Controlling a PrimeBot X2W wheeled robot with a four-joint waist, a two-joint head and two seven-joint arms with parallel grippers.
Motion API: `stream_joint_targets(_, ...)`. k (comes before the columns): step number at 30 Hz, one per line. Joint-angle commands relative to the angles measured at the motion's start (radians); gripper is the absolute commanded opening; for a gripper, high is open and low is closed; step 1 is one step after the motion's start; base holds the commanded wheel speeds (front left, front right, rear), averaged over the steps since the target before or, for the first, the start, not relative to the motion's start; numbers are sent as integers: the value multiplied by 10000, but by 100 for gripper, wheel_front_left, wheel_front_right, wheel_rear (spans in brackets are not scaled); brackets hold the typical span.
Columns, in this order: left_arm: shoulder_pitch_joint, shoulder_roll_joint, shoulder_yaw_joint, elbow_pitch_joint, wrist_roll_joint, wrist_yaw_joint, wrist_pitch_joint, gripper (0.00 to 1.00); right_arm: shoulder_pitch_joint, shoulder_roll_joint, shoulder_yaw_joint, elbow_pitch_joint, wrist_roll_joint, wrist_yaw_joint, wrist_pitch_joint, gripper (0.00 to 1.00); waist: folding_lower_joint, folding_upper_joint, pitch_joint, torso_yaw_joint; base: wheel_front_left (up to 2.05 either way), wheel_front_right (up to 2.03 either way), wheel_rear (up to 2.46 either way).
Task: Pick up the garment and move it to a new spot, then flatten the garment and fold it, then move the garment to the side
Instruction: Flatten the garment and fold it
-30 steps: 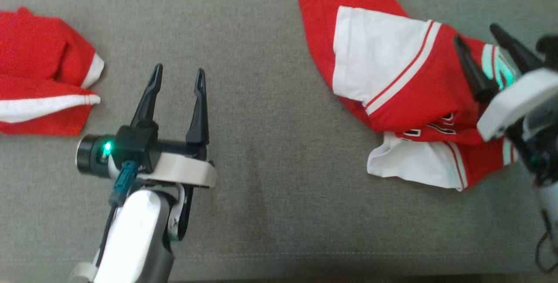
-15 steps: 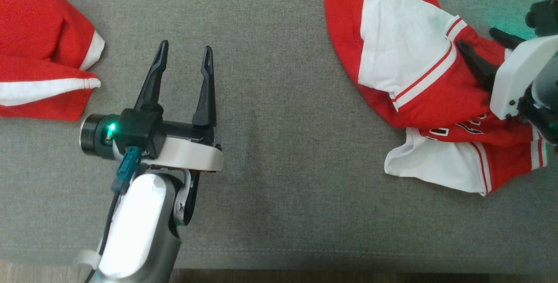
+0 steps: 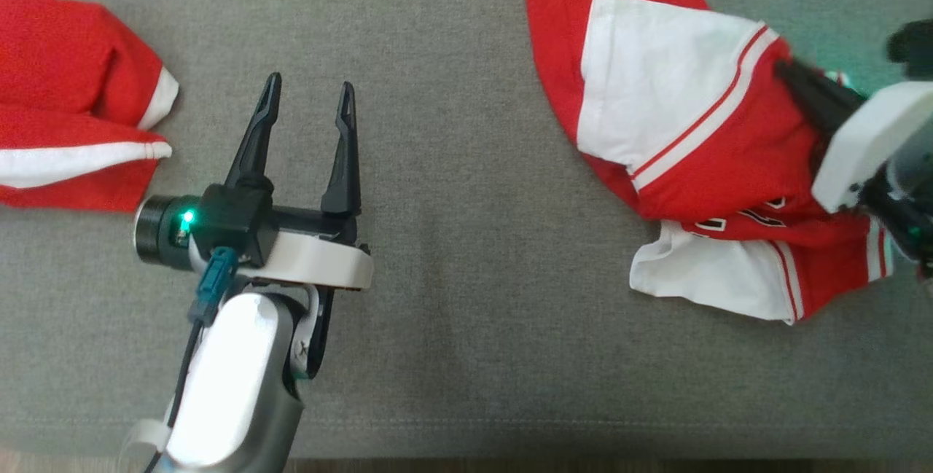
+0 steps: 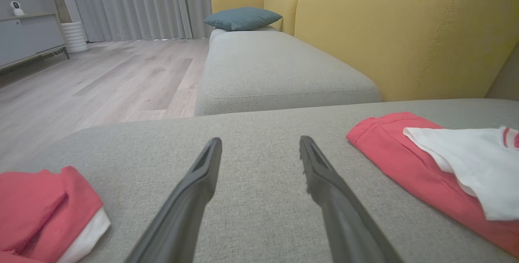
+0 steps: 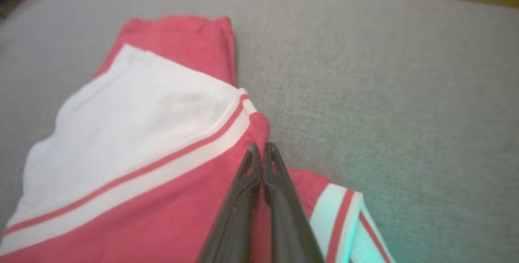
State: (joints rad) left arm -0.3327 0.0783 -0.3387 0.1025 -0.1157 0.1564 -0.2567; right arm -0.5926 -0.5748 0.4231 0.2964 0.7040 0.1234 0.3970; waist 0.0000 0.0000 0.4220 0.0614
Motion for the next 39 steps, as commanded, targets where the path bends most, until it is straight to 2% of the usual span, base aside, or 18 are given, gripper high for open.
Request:
stream_joint_targets(1, -30, 83, 409, -261, 100, -72, -51, 100, 250, -104, -380, -529, -32, 73, -583, 0, 0, 0, -119, -69, 0, 0, 0)
stream_joint_targets(6, 99, 94, 480, -279, 132, -81, -51, 100, 770, 417, -1865, -715, -402, 73, -1758, 0, 0, 0, -316, -201, 0, 0, 0)
stream_joint_targets(14, 240, 95, 522, -260, 143, -145, -51, 100, 1846, 1896, -5331, -12, -1995, 73, -2700, 0, 0, 0, -532, -285, 0, 0, 0)
stream_joint_targets(18, 297, 117, 553, -258, 152, -171, -51, 100, 2489, 2651, -6006, 7, -2827, 73, -2532, 0, 0, 0, -588, -319, 0, 0, 0)
stream_joint_targets(19, 297, 117, 553, -258, 152, -171, -51, 100, 2489, 2651, -6006, 7, -2827, 73, -2532, 0, 0, 0, -588, -319, 0, 0, 0)
stream_joint_targets(20, 313, 124, 566, -253, 150, -175, -51, 100, 2624, 2840, -6061, -30, -2939, 73, -2496, 5, 0, 0, -610, -334, 0, 0, 0)
stream_joint_targets(21, 334, 131, 579, -243, 147, -177, -51, 100, 2760, 3019, -6091, -57, -3033, 73, -2450, 49, 0, 0, -643, -351, 0, 0, 0)
stream_joint_targets(22, 360, 135, 592, -230, 142, -178, -51, 100, 2872, 3159, -6124, -102, -3138, 73, -2460, 100, 0, 0, -678, -367, 0, 0, 0)
stream_joint_targets(26, 476, 138, 630, -173, 118, -181, -51, 100, 3175, 3570, -6285, -772, -3675, 73, -3359, 100, 0, 0, -883, -395, 0, 0, 0)
stream_joint_targets(30, 649, 169, 685, -116, 94, -169, -51, 100, 3576, 3823, -5810, -2010, -4239, 73, -4369, 100, 0, 0, -1201, -412, 0, 0, 0)
stream_joint_targets(39, 1074, 265, 795, -59, 11, -119, -51, 100, 4862, 4401, -4434, -3976, -4613, 73, -4333, 100, 0, 0, -1786, -411, 0, 0, 0)
